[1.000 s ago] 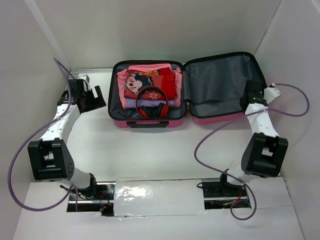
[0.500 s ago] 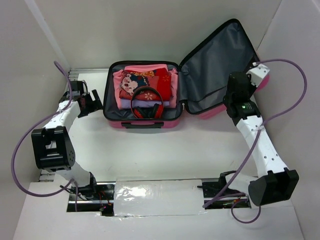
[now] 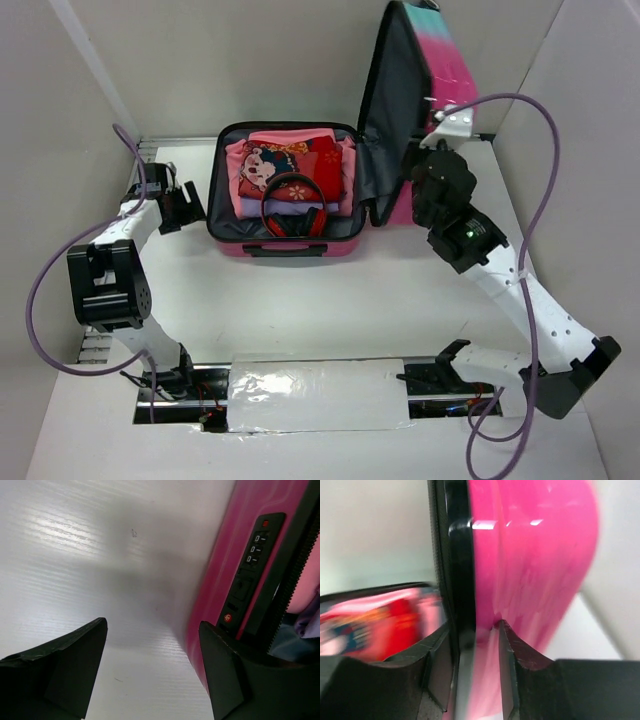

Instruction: Pack the luggage

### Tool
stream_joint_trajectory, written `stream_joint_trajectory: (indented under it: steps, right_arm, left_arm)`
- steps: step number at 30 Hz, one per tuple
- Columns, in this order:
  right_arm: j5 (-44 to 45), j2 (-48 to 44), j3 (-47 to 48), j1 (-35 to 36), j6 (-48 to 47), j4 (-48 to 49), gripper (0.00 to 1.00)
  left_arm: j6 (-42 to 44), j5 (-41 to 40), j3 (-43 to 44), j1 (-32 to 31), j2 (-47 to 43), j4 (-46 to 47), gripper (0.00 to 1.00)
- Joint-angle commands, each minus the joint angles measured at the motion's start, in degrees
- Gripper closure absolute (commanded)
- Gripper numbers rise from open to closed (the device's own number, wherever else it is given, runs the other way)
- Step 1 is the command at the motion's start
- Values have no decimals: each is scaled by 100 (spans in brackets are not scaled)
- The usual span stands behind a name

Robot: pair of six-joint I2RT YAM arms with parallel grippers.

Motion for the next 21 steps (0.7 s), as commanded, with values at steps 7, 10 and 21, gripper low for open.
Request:
stream_joint_trajectory:
  steps: [7,10,21]
  right_arm:
    - [-2449,591,291,1667,-200,694,100]
    - [-2344,828,291,1984,-200,844,100]
    - [64,1874,2072,2058,2703,-2121,97]
  left_arm:
    - [276,1334,102,-95,157,520,15]
    - [276,1334,102,-95,157,520,15]
    - [407,1186,120,-95,158,231,15]
